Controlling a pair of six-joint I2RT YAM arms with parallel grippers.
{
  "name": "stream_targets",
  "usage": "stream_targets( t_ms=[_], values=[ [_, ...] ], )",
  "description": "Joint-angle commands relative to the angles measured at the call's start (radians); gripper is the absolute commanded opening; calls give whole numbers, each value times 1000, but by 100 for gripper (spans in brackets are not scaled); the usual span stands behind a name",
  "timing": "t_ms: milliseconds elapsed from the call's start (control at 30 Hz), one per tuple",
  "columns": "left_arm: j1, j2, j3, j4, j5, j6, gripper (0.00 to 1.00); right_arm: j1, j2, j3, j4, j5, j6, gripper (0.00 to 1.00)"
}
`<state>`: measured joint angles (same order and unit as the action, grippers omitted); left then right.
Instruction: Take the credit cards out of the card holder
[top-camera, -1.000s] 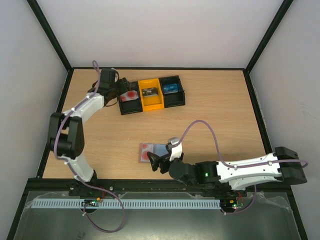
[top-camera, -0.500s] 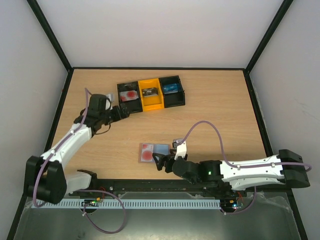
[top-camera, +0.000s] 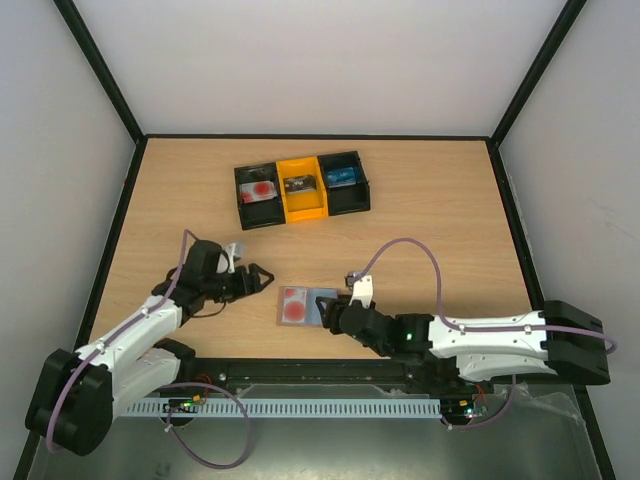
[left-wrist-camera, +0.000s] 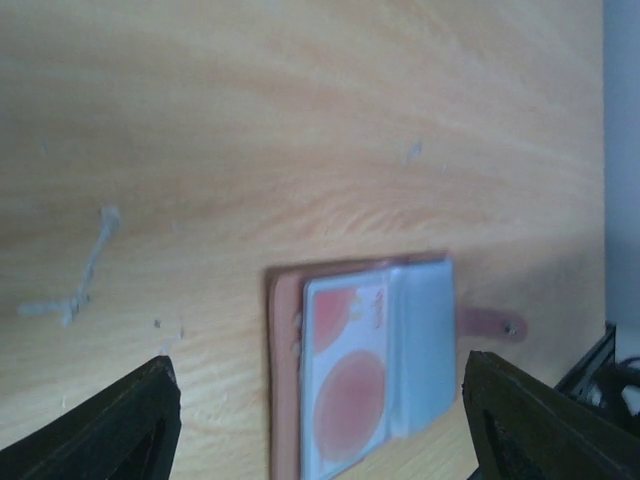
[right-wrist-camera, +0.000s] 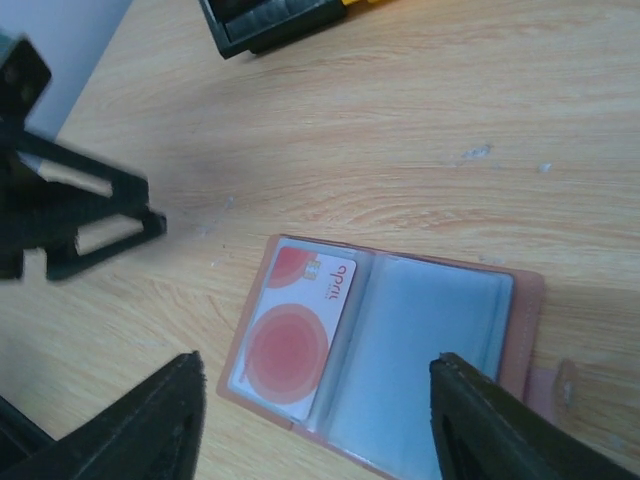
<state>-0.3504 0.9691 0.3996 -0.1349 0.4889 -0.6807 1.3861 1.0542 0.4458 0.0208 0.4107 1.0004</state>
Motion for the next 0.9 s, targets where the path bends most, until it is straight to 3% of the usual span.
stream_targets(
  t_ms=[0,100,333,867],
  values=[
    [-41,-7,-91,142,62,-89,76,-64,67,-4,121,-120,-13,54],
    [-72,26,-128,206,75,-121,70,-87,125,-2,179,-180,-14,43],
    [-152,80,-156,313,64,-173,61,-133,228,-30,342,-277,31,33],
    [-187,219,-238,536,107,-219,6,-164,469,-39,538,-388,118,24]
  ],
)
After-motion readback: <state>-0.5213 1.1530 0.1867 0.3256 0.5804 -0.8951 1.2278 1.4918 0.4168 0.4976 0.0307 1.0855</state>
